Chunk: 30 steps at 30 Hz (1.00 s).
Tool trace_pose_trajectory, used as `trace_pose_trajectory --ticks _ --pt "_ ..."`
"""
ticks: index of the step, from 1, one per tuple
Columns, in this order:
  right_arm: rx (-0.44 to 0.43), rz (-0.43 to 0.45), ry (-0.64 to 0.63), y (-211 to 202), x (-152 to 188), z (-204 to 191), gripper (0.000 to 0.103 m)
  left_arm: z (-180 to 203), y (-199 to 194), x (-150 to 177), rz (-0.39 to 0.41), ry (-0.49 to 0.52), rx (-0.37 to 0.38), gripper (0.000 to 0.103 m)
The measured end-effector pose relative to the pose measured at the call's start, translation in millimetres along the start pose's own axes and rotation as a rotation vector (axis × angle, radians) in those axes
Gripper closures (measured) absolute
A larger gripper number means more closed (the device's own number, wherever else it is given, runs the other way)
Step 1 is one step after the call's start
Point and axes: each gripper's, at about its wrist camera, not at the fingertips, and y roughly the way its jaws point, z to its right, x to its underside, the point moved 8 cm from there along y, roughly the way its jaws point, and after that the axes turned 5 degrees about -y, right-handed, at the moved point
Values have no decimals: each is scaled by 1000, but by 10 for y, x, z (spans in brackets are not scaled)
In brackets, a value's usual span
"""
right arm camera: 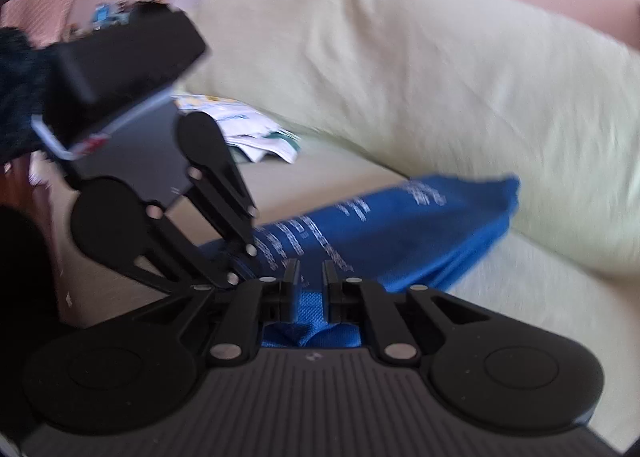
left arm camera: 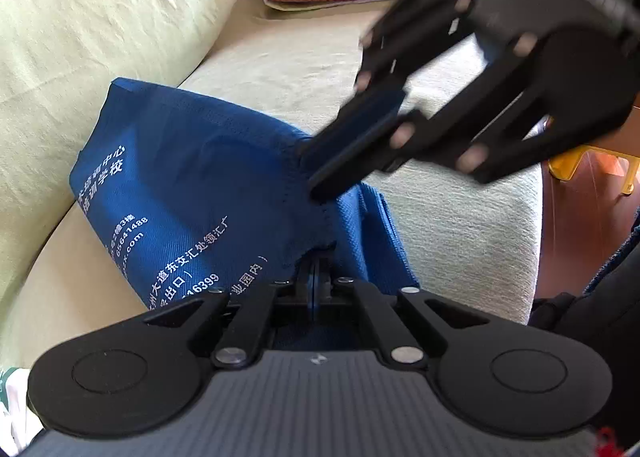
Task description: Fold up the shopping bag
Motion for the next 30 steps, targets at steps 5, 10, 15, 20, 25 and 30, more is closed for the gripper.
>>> trace_pose_trajectory --ticks 5,10,15,20,25,30 --pt "22 -60 57 216 255 27 96 -13 12 0 -17 -14 -20 103" --pt "20 -66 59 211 274 35 96 -39 5 15 -39 -6 -34 103" --pt "24 -57 14 120 181 -6 95 -57 24 25 -35 -19 -35 103" --pt "-17 10 -190 -205 55 -175 56 -55 47 1 -27 -26 -29 103" --pt "-40 -23 -608 -248 281 -526 51 -57 77 -13 -27 -16 -19 103" --pt "-19 -18 -742 -30 415 -628 51 -103 96 5 -16 -46 2 103"
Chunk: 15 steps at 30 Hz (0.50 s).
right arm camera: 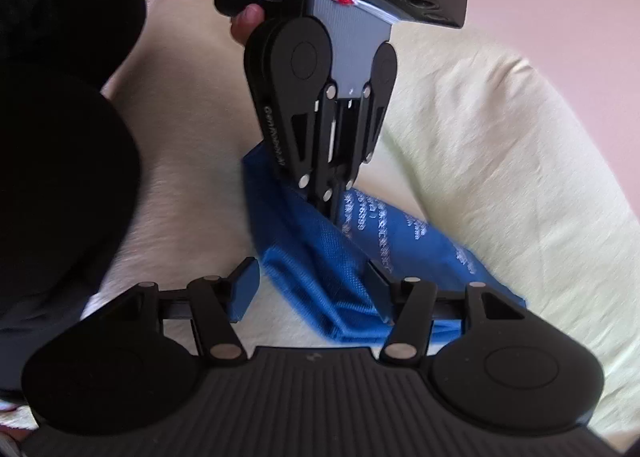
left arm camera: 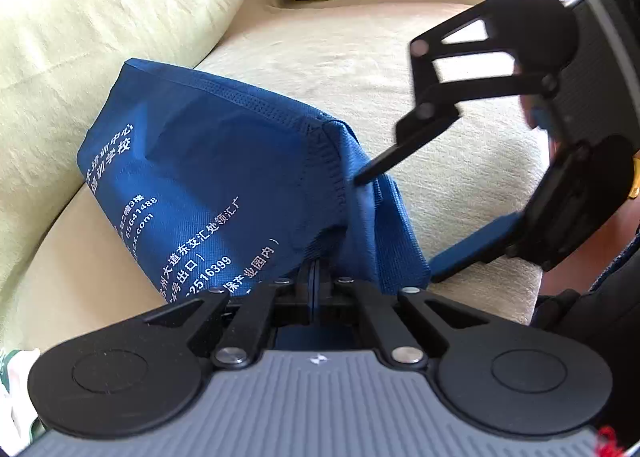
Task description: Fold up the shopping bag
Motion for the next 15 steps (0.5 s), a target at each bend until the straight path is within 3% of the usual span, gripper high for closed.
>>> trace_pose_trajectory --ticks 1,2,3,4,5,8,11,12,15 --pt "-4 3 14 36 1 5 53 -27 10 4 4 -21 16 103" --pt "-27 7 34 61 9 1 66 -38 -13 -4 3 -38 30 103" --pt "-50 11 54 85 16 -3 73 -71 -40 -18 -3 -37 31 103" --pt "-72 14 76 101 22 -3 77 -108 -66 -32 -9 -33 30 94" --pt "-94 15 105 98 27 8 79 -145 -92 -46 -14 -30 29 90" --pt "-137 18 165 104 42 69 80 -293 -416 -35 20 93 -70 83" --pt "-186 25 272 104 70 166 80 -326 -653 145 -32 330 -203 74" --pt "-200 27 301 104 78 192 80 -249 -718 288 -62 470 -233 74" --pt "-229 33 366 132 104 253 80 -5 -724 554 -95 677 -219 66"
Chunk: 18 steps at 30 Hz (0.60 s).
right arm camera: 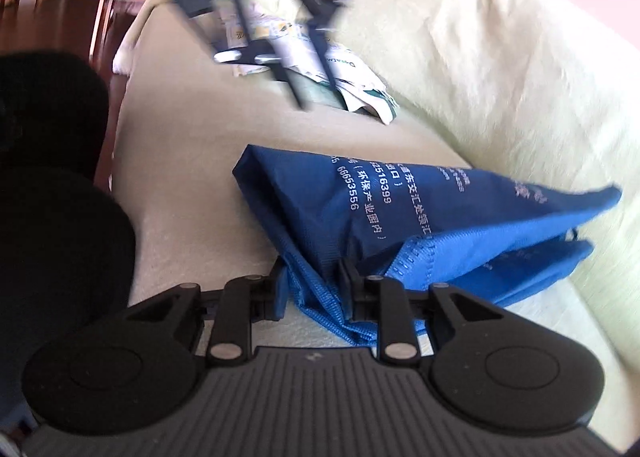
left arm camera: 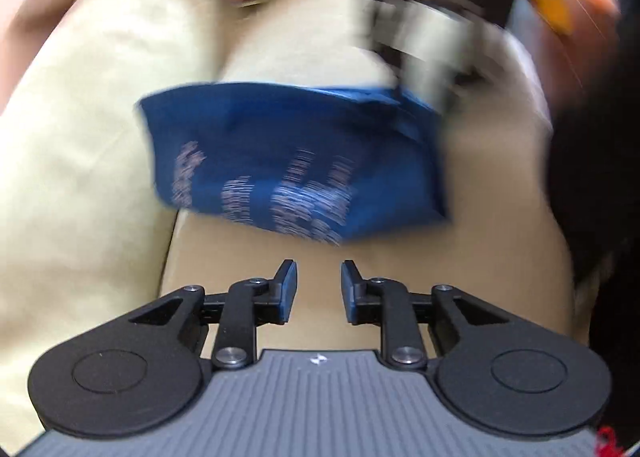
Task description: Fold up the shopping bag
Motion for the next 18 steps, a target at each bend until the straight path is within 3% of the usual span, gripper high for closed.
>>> trace_pose_trajectory --ticks 4,8,9,11,15,18 --pt "-11 4 44 74 -8 83 80 355 168 -6 55 233 -99 65" --pt "-10 1 61 32 -30 111 80 370 335 -101 103 269 -155 64" --pt "-10 0 67 16 -37 120 80 350 393 -130 117 271 -144 65" --pt "-12 0 90 1 -42 133 80 320 485 -167 133 268 -108 93" --pt "26 -10 26 -22 -75 155 80 245 463 -165 146 189 12 99" --pt "116 -21 -276 4 -113 49 65 131 461 -160 156 118 85 99"
